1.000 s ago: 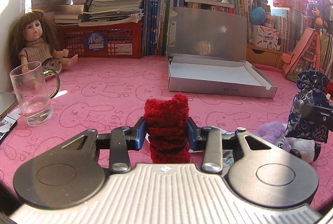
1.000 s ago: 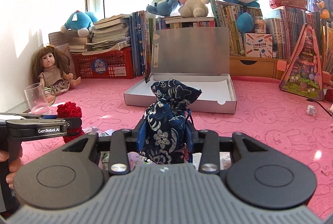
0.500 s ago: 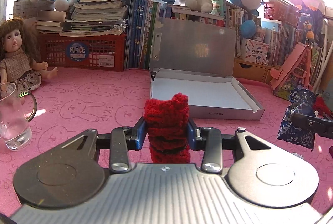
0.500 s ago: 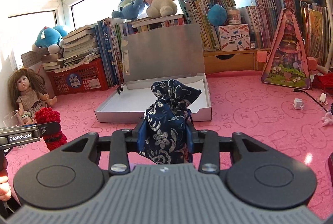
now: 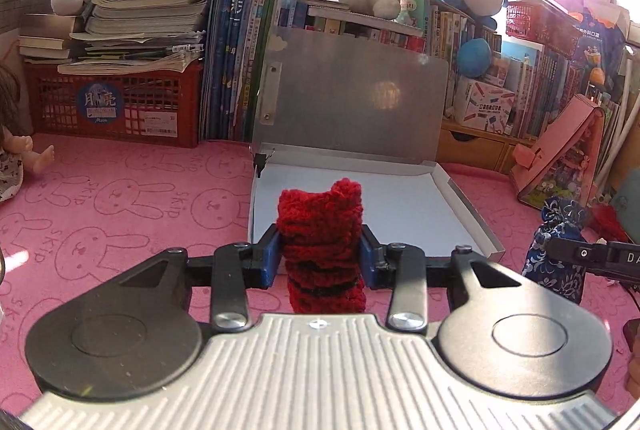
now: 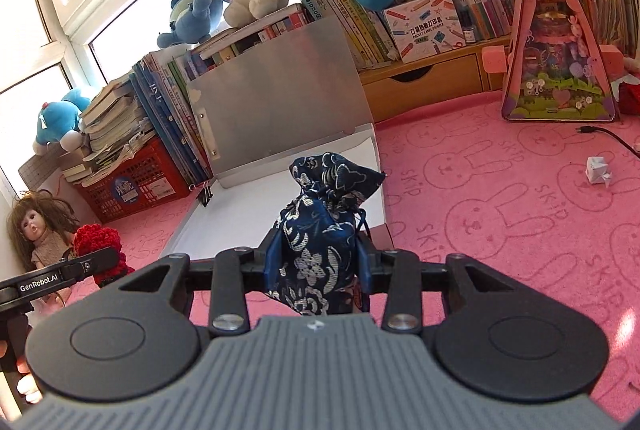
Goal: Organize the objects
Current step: 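Carry the red bundle in the left tool while the right tool carries the pouch into the white box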
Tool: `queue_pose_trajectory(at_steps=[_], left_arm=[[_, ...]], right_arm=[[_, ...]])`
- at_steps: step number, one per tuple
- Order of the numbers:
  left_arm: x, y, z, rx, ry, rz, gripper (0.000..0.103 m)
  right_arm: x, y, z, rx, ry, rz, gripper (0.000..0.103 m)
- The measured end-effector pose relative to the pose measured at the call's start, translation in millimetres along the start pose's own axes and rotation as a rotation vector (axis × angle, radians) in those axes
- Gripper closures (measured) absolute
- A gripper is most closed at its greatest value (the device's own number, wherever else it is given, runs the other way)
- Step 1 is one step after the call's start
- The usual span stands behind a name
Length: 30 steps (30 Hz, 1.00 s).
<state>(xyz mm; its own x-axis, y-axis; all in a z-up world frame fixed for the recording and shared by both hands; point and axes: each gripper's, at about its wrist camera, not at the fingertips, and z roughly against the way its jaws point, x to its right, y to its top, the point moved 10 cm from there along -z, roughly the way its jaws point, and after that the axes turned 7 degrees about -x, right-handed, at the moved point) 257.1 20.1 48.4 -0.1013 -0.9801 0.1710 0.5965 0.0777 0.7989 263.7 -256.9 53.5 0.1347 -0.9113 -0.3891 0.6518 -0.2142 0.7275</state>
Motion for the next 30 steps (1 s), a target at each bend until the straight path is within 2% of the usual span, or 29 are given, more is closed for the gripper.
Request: queue_pose_trajectory(at_steps=[7, 16, 26, 30], left_arm=[[7, 17, -43, -0.038, -0.003, -0.015, 0.058], [17, 33, -92, -0.061, 0.007, -0.015, 0.058], [27, 32, -136, -0.108, 0.017, 0.003, 0.058], [31, 27, -147, -0.125, 0.027, -0.023, 0.058]], right_arm=[[4, 24, -33, -0.020, 0.028, -0.052, 0.061], [-4, 34, -76, -0.020, -0.008, 0.017, 0.061], [0, 34, -113, -0.063, -0.039, 0.026, 0.061], [-2, 31, -123, -0.082, -0.045, 0.053, 0.061]])
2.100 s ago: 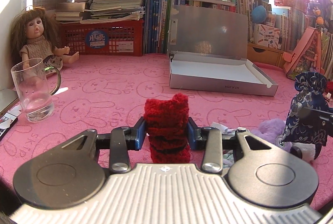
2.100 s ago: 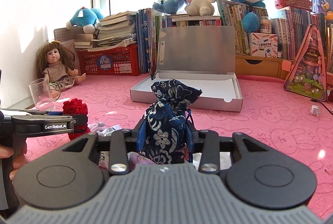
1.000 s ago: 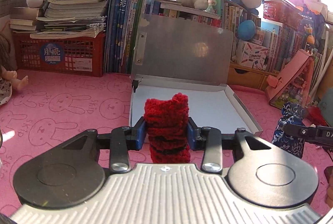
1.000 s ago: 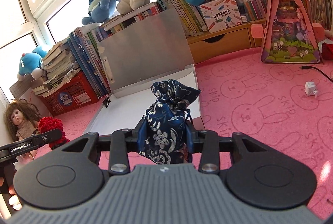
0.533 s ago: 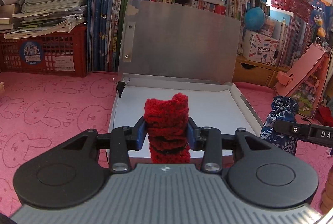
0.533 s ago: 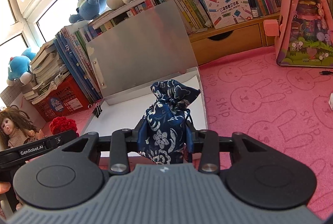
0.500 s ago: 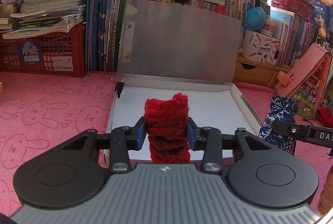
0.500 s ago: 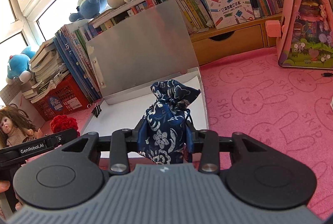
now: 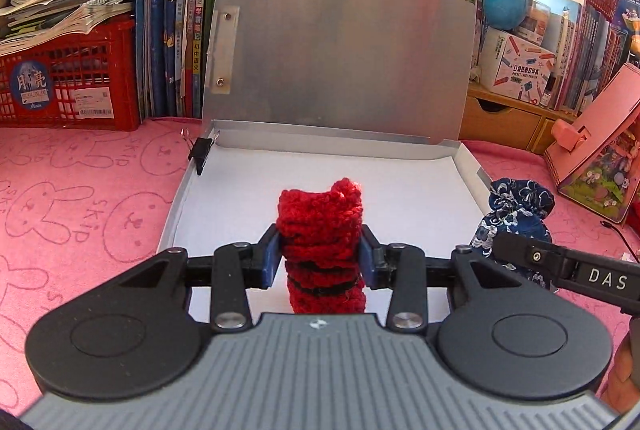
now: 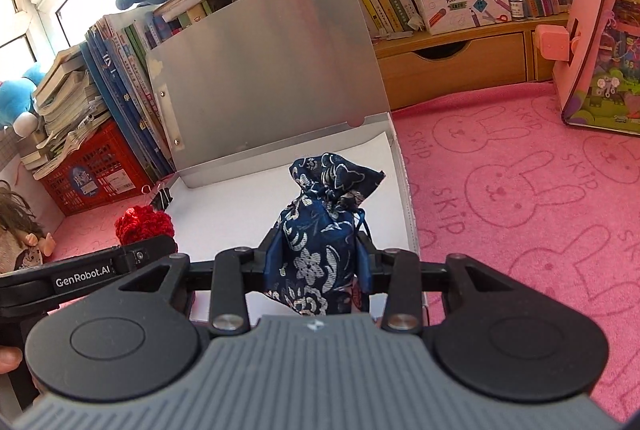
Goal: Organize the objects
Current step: 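Carry the red bundle in the left tool while the right tool carries the pouch into the white box, then open the left tool releasing the red bundle while the right tool releases the pouch in the box, then withdraw both tools from the box back toward the remaining items on the table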
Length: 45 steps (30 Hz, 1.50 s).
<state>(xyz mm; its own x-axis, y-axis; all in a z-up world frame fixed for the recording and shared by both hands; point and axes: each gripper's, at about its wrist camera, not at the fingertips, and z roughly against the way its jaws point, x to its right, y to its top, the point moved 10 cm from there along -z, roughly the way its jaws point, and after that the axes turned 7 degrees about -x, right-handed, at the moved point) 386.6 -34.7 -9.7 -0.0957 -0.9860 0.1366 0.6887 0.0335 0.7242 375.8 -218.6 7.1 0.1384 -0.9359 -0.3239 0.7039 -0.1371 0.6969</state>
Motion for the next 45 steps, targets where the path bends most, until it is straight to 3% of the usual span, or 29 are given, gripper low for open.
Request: queue_pose_trajectory(at_steps=[8, 10, 12, 13, 17, 28, 35, 45], left_arm=[[4, 0, -7, -0.010, -0.024, -0.003, 0.057], [5, 1, -6, -0.009, -0.026, -0.011, 0.050], [6, 1, -4, 0.002, -0.018, -0.014, 0.031], [6, 2, -3, 0.012, -0.013, -0.018, 0.030], [8, 5, 7, 0.032, 0.002, -0.047, 0.022], [15, -10, 61, 0.083, -0.020, -0.125, 0.015], [23, -41, 102, 0.109, -0.074, -0.155, 0.012], [29, -94, 150, 0.144, -0.094, -0.205, 0.009]], right_arm=[[-1, -1, -12, -0.014, -0.007, 0.012, 0.061], [0, -2, -11, -0.012, -0.007, 0.007, 0.061], [2, 0, -7, 0.002, -0.004, -0.003, 0.051], [3, 1, -5, 0.010, 0.000, -0.008, 0.040], [3, 4, 8, 0.028, 0.008, -0.008, 0.038], [-7, -8, 64, 0.088, 0.023, 0.037, 0.033], [-15, -34, 94, 0.101, 0.015, 0.087, 0.028], [-30, -72, 134, 0.142, 0.001, 0.195, 0.023]])
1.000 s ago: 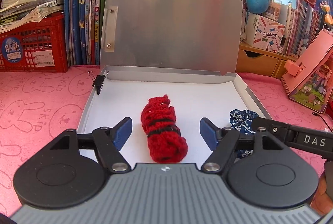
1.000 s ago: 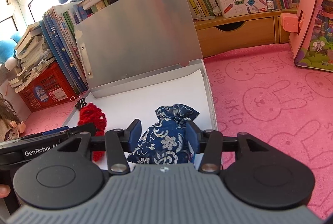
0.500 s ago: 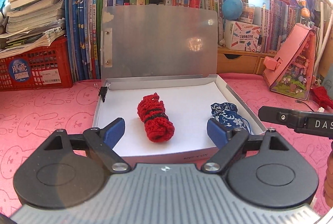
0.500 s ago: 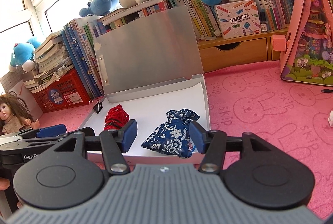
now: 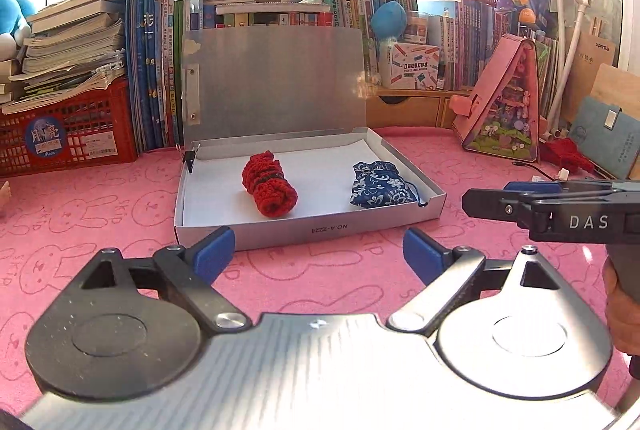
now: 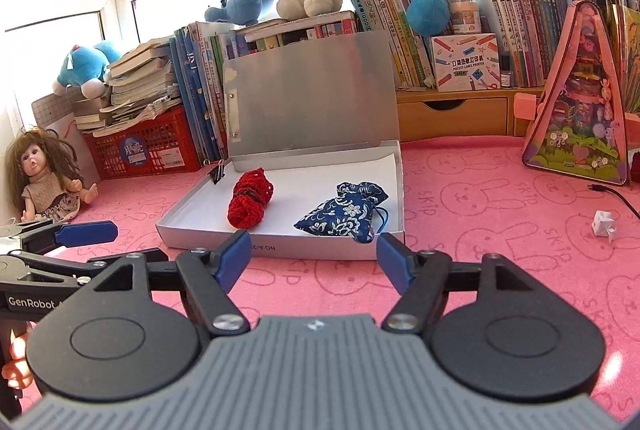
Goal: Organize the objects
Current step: 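Withdraw both tools from the box back toward the remaining items on the table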
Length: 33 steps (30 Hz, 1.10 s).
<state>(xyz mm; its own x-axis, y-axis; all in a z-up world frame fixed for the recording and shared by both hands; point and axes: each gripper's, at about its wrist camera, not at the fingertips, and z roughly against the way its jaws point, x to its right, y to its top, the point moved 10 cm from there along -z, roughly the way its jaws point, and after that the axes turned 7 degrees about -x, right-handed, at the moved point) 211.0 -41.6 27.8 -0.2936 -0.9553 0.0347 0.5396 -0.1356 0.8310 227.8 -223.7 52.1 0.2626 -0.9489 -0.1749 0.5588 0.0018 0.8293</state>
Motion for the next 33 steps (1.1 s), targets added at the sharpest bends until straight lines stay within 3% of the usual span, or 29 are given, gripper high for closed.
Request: queue_pose_trajectory(at_steps=[18, 26, 31, 33], left_arm=[[20, -85, 47, -0.042, 0.021, 0.026, 0.008], [22, -108, 61, -0.034, 0.058, 0.068, 0.008], [22, -113, 68, -0.023, 0.080, 0.088, 0.011], [22, -114, 70, -0.020, 0.094, 0.088, 0.017]], right_arm=[[-12, -69, 47, 0.008, -0.063, 0.040, 0.022], [-7, -92, 64, 0.037, -0.152, 0.039, 0.022], [1, -102, 73, 0.039, -0.154, -0.003, 0.025], [4, -105, 77, 0.036, -0.154, -0.014, 0.028]])
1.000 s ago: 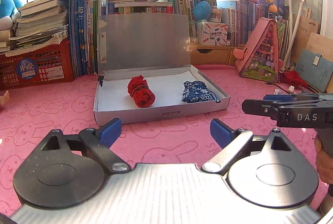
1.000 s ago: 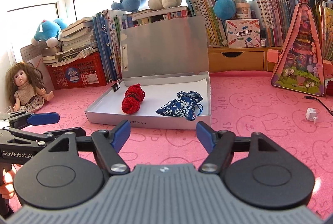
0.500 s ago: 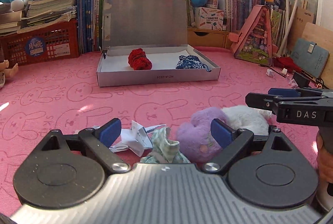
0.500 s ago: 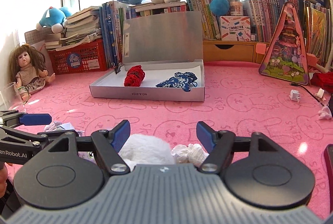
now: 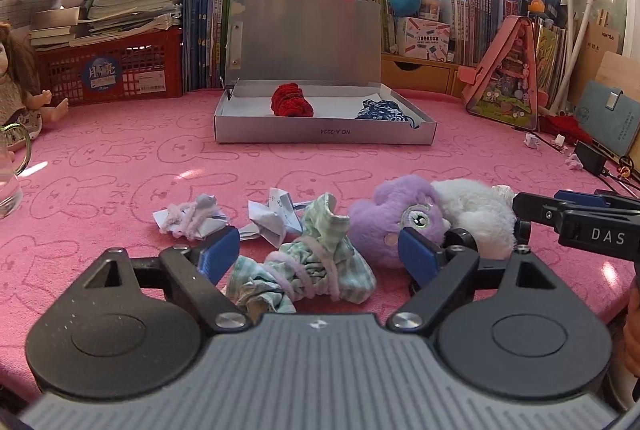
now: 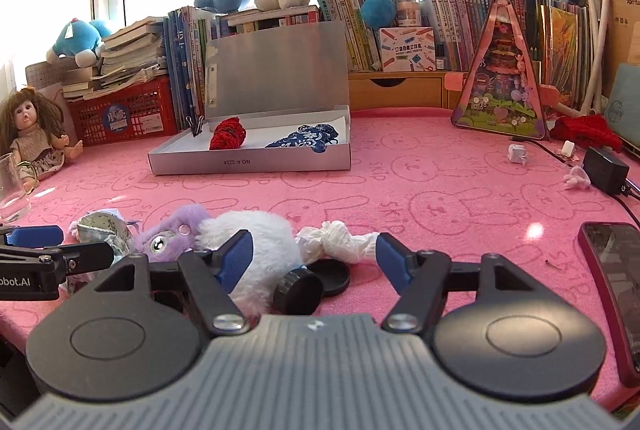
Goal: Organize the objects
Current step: 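Withdraw both tools from the box back toward the remaining items on the table, then grasp the green plaid scrunchie bundle with the left tool while the right tool reaches the black lens cap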
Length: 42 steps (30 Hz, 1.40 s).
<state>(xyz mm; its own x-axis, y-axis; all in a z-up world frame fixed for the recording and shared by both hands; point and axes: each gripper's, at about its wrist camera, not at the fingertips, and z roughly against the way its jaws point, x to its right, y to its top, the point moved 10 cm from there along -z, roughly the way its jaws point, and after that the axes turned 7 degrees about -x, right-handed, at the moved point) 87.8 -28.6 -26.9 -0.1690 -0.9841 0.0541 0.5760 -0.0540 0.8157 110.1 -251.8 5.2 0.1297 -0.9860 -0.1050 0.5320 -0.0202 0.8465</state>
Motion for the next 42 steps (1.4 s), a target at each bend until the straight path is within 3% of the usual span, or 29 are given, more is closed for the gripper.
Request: queue_pose_trajectory(at_steps=[3, 11, 18, 22, 31, 37, 42], left_arm=[[-3, -1, 1, -0.004, 0.022, -0.001, 0.024], [-13, -13, -2, -0.047, 0.063, -0.011, 0.026], [-22, -20, -6, -0.071, 0.077, -0.005, 0.030], [-26, -18, -6, -0.067, 0.098, -0.025, 0.033], [-60, -14, -4, -0.071, 0.204, 0.023, 0.033], [-51, -9, 1, -0.040, 0.141, 0.026, 0.030], [-31, -6, 2, -0.012, 0.090, -0.006, 0.019]], right_arm=[[3, -4, 3, -0.005, 0.002, -0.009, 0.033], [3, -14, 0, -0.035, -0.015, 0.023, 0.049], [-5, -19, -6, -0.062, 0.038, 0.033, 0.055], [-8, -23, -9, -0.081, 0.063, 0.022, 0.065], [-21, -23, -4, -0.077, 0.104, 0.065, 0.065], [-14, -18, -3, -0.061, 0.076, 0.074, 0.061], [-5, -15, -4, -0.062, 0.063, 0.079, 0.054]])
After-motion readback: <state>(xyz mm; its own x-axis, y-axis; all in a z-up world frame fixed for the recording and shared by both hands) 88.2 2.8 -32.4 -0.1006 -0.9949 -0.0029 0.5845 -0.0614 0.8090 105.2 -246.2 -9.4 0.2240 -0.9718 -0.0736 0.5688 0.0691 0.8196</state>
